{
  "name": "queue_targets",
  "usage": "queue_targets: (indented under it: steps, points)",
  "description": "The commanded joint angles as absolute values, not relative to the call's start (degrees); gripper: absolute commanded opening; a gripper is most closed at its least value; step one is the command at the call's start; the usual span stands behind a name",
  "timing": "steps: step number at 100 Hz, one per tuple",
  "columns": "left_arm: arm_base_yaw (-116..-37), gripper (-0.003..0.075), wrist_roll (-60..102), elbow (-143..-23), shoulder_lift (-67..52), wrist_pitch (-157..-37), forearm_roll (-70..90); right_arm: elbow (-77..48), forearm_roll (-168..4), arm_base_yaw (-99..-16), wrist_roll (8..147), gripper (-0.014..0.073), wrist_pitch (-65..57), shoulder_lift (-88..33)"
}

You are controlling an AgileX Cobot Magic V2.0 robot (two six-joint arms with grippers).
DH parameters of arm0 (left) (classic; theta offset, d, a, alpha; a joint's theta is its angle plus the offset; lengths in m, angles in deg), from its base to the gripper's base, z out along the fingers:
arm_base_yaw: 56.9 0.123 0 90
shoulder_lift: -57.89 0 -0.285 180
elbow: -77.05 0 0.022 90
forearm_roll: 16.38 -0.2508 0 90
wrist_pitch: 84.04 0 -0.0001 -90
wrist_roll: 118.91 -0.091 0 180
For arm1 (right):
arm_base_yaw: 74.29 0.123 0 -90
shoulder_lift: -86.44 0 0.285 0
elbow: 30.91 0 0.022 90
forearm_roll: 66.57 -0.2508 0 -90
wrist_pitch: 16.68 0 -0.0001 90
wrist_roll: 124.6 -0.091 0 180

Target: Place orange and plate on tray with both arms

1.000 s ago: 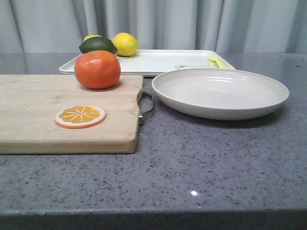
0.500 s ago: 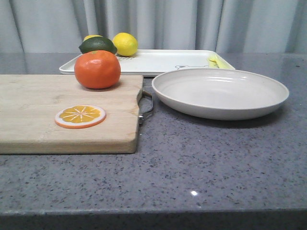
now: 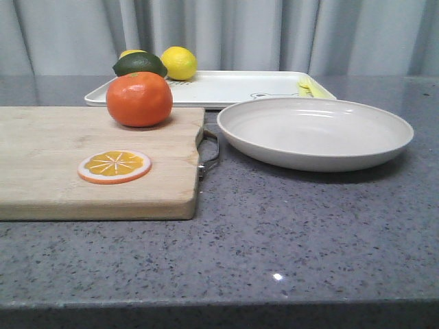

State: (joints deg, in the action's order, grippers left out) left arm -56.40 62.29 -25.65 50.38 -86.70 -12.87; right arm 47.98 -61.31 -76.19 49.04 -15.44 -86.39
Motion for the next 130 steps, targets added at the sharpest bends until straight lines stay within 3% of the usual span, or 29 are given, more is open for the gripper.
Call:
queue_targets:
  steps: [1,28,76,109,130]
  points:
    - [-56.3,-0.002,62.25,-25.49,52.28,-81.36,-12.48,46.45,-61.08,-76.65,48.95,-0.0067,-20.53,-87.07]
    - [-56.3,-0.002,62.25,-32.03,50.18,-82.46,-12.48,41.42,-60.84,-76.65,49.0,-0.0066,-16.68,-84.72]
    - [-56.3,-0.002,62.25,-43.77,33.31,-82.2,-12.58,23.64,-60.84,-76.65,49.0,-0.0066,-2.45,-67.58]
    - [-56.3,-0.002,62.25,-49.8,24.06,-81.61,-12.58,14.4,-60.84,-76.65,49.0,-0.0066,-1.58,-54.18]
    - [-56.3,-0.002,62.25,-49.55,23.78,-77.67,-12.48,14.11,-60.92,-76.65,49.0,-0.0066,-2.72,-52.04]
